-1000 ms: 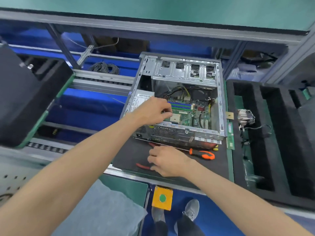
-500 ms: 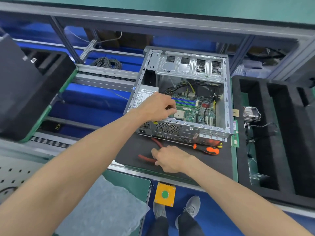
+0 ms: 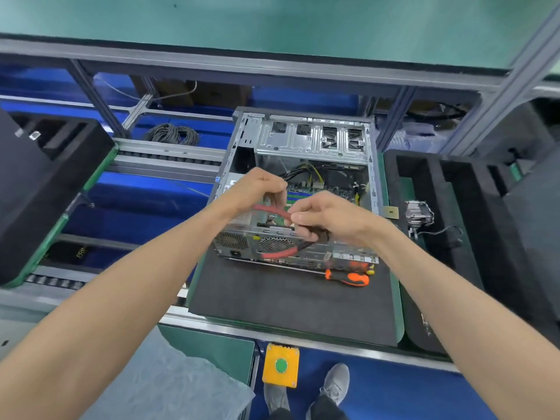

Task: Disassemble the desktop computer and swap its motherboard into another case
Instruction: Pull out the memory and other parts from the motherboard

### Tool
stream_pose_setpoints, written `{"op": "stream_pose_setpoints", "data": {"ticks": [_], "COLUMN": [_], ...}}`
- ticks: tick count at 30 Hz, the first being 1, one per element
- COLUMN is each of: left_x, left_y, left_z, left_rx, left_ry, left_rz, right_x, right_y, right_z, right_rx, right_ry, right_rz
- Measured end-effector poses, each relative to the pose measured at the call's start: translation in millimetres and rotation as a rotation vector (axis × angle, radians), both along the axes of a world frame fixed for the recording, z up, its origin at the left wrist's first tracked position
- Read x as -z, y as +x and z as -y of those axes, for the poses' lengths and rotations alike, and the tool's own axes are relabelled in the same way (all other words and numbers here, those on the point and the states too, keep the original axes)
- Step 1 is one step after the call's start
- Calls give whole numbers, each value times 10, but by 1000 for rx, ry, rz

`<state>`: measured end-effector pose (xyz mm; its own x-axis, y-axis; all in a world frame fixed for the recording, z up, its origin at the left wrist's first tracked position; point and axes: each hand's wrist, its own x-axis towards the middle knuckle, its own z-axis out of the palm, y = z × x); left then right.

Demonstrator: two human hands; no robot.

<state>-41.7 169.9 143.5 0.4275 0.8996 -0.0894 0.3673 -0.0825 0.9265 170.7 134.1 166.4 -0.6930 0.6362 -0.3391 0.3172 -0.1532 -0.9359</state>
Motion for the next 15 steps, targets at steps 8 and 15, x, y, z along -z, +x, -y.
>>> {"op": "stream_pose_setpoints", "data": {"ticks": [8,15], "left_x": [52,121], "left_y": [171,425], "left_z": [-53,-199], "left_rx": [24,-284], "left_ry": [94,-147], "left_rz": [-289,-89], "right_x": [135,289], "right_y": [261,410], "right_z": [-382,-386], "right_rx": [379,567], "right_ry": [-288,-528], "right_rz": [-92,-704]}}
